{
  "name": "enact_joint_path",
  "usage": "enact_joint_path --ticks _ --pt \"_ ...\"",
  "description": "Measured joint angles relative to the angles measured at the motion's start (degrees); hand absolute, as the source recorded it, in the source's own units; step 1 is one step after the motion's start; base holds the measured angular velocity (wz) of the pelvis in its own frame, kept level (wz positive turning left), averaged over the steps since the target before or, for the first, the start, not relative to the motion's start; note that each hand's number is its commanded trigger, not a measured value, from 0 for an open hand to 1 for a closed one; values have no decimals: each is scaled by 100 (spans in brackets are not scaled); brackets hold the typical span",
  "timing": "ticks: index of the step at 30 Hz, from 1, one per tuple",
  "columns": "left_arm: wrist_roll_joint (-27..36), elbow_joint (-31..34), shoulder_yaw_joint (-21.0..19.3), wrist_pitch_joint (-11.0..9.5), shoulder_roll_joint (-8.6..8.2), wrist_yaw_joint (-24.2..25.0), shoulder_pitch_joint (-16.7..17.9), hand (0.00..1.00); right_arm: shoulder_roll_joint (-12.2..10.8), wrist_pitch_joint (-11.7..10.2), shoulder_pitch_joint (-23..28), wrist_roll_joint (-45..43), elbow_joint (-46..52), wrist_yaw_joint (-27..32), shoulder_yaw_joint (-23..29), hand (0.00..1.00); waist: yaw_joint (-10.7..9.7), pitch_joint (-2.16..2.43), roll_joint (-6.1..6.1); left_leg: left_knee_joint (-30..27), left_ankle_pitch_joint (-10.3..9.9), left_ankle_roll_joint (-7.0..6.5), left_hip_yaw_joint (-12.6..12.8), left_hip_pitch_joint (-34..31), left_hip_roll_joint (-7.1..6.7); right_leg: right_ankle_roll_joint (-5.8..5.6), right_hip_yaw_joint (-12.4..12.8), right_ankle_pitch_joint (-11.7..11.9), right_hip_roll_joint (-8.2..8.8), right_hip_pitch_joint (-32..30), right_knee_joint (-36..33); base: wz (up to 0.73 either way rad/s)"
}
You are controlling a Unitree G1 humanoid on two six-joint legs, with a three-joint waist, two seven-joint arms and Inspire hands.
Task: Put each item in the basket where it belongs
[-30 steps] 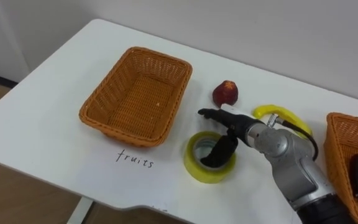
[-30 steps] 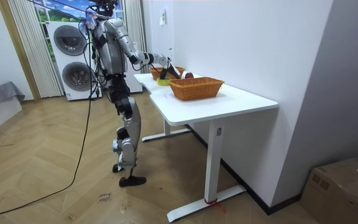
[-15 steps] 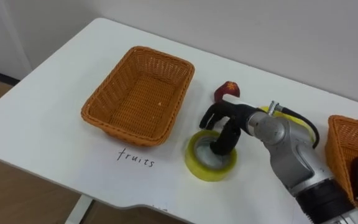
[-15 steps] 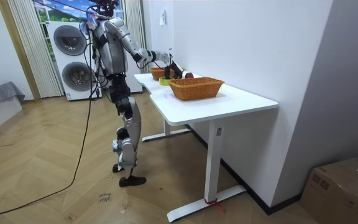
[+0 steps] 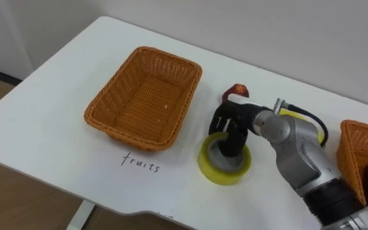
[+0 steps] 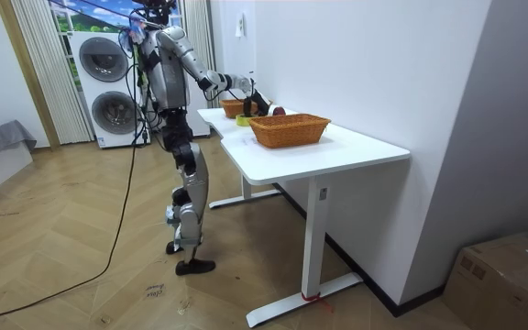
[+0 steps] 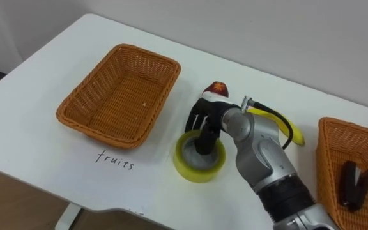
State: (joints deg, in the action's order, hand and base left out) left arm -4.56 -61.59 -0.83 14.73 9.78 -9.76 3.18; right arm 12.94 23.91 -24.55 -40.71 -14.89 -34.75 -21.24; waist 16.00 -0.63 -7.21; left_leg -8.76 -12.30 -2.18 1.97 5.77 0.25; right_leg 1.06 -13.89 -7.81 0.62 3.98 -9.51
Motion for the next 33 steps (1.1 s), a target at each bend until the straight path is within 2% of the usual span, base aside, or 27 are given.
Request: enact_joint_path --ticks 8,11,14,19,22,24,25,26,30,33 --pt "53 52 210 -2 5 -99 -19 0 14 -19 -6 123 1 40 -16 100 7 0 7 -1 9 6 33 -9 -2 0 46 0 -2 -22 -12 -2" --pt "-8 91 214 -32 38 -186 -18 0 86 -126 61 316 42 178 11 100 -20 3 1 3 9 6 58 -10 -2 0 97 0 -5 -34 -14 -4" --pt "-8 92 157 -153 55 -263 11 0 100 -252 233 330 224 216 76 100 -59 5 -1 0 11 1 78 -12 -6 0 83 0 4 -30 -15 1" --pt "44 101 58 -350 60 -258 151 0 136 -511 734 701 717 278 484 100 -247 18 -20 2 15 -6 92 -18 -5 0 84 0 10 -36 -13 1" --pt "23 200 -189 -466 63 -243 398 0 197 -693 1013 1462 927 287 931 100 -466 15 -11 -11 17 -8 89 -23 -5 0 120 0 6 -54 -13 -4" --pt "-9 196 -421 -536 46 -199 555 0 213 -781 1112 1754 1000 385 1362 100 -659 15 29 -49 18 -9 92 -8 -5 -1 139 1 16 -32 -13 0" --pt "-8 191 -482 -550 33 -197 579 0 233 -782 1153 1787 1062 436 1472 100 -695 21 42 -52 18 -9 92 -6 -5 -1 149 1 21 -28 -13 0" --pt "2 188 -553 -568 5 -198 624 0 300 -811 1236 1840 1215 557 1682 100 -772 30 74 -51 18 -9 102 6 -5 -10 234 6 24 -27 -13 -5" --pt "31 124 -584 -669 -30 -203 777 0 433 -928 1300 2023 1550 1020 2149 100 -979 76 210 7 18 -8 201 107 7 -19 429 12 -1 0 -26 -14" --pt "39 85 -584 -722 -31 -202 784 0 458 -1075 1452 2146 1739 1300 2459 100 -1122 97 246 3 18 -5 210 99 8 -16 437 14 1 1 -41 -2"
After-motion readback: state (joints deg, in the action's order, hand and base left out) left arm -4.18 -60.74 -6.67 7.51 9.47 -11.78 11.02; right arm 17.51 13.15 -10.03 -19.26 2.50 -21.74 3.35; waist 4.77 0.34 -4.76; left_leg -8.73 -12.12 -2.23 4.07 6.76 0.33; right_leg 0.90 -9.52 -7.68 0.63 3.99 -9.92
